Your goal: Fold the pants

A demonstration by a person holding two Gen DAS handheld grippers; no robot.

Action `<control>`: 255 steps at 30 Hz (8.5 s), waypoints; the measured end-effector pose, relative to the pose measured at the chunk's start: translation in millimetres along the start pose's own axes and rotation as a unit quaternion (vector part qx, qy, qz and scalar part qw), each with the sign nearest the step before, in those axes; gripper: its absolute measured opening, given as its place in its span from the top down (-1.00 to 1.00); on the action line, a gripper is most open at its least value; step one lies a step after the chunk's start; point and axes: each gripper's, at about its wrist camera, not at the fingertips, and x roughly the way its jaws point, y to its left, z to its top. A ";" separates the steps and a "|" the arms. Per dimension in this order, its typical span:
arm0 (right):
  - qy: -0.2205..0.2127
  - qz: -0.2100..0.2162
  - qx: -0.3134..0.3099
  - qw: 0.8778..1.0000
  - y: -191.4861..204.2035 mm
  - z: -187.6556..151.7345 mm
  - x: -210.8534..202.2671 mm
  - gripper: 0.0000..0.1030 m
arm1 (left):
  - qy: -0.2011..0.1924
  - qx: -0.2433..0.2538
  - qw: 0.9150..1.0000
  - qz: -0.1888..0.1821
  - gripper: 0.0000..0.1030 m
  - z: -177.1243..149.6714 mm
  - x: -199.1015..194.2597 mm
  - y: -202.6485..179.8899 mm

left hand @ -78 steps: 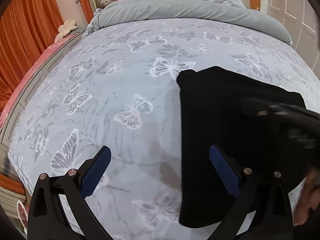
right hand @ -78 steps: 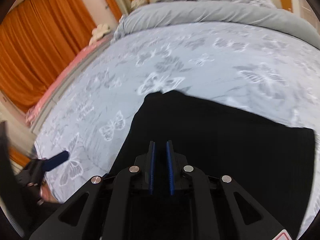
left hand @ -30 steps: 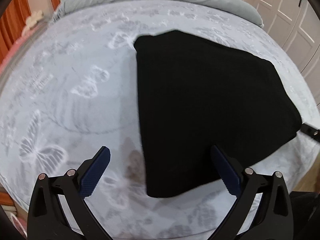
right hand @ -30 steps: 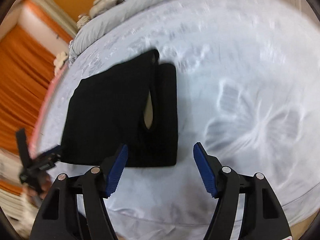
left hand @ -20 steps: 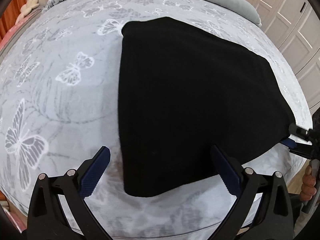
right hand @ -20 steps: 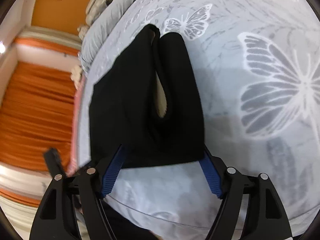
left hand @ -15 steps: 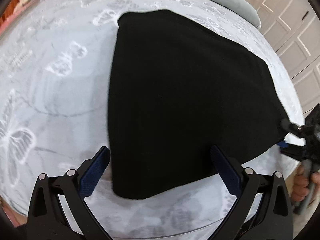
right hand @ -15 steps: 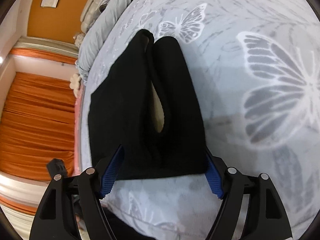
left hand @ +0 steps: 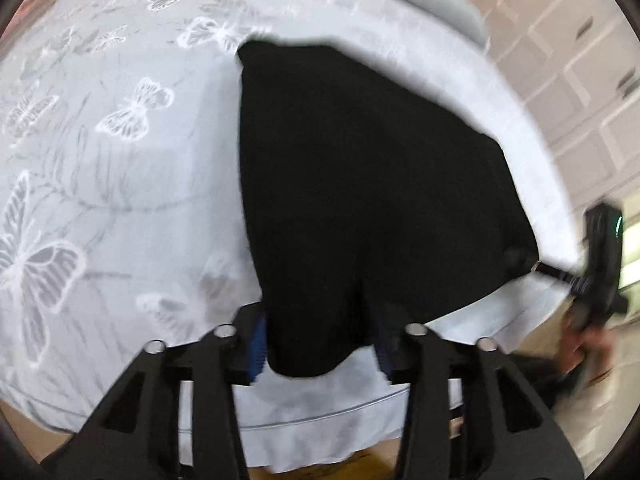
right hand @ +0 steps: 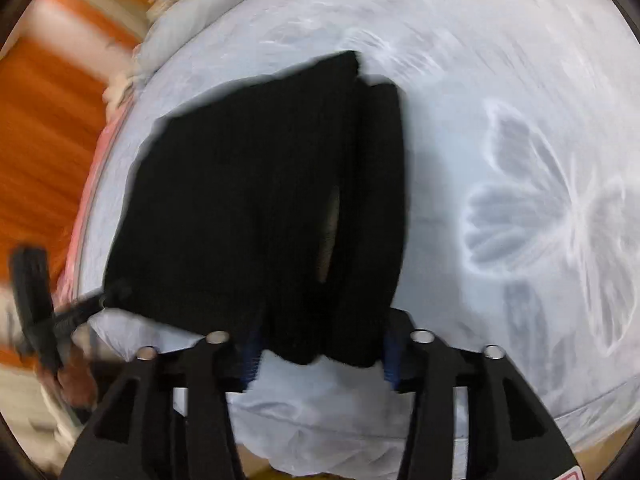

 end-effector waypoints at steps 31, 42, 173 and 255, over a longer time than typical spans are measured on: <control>-0.155 0.075 -0.065 0.983 52.9 -15.5 -73.9 0.41 | -0.095 -0.028 0.993 -0.067 0.43 -8.8 -65.8 -38.9; -0.204 0.093 -0.119 0.967 108.5 -9.5 -123.8 0.41 | -0.159 0.007 0.986 -0.053 0.42 16.5 -144.1 -48.8; -0.263 -0.181 -0.127 0.939 126.2 22.5 -20.4 -0.47 | -0.214 0.039 0.949 0.227 -0.91 57.4 -8.6 -41.0; -0.264 -0.187 -0.133 0.937 136.8 17.4 -13.8 -0.47 | -0.224 0.062 0.948 0.216 -0.90 49.2 -9.0 -50.2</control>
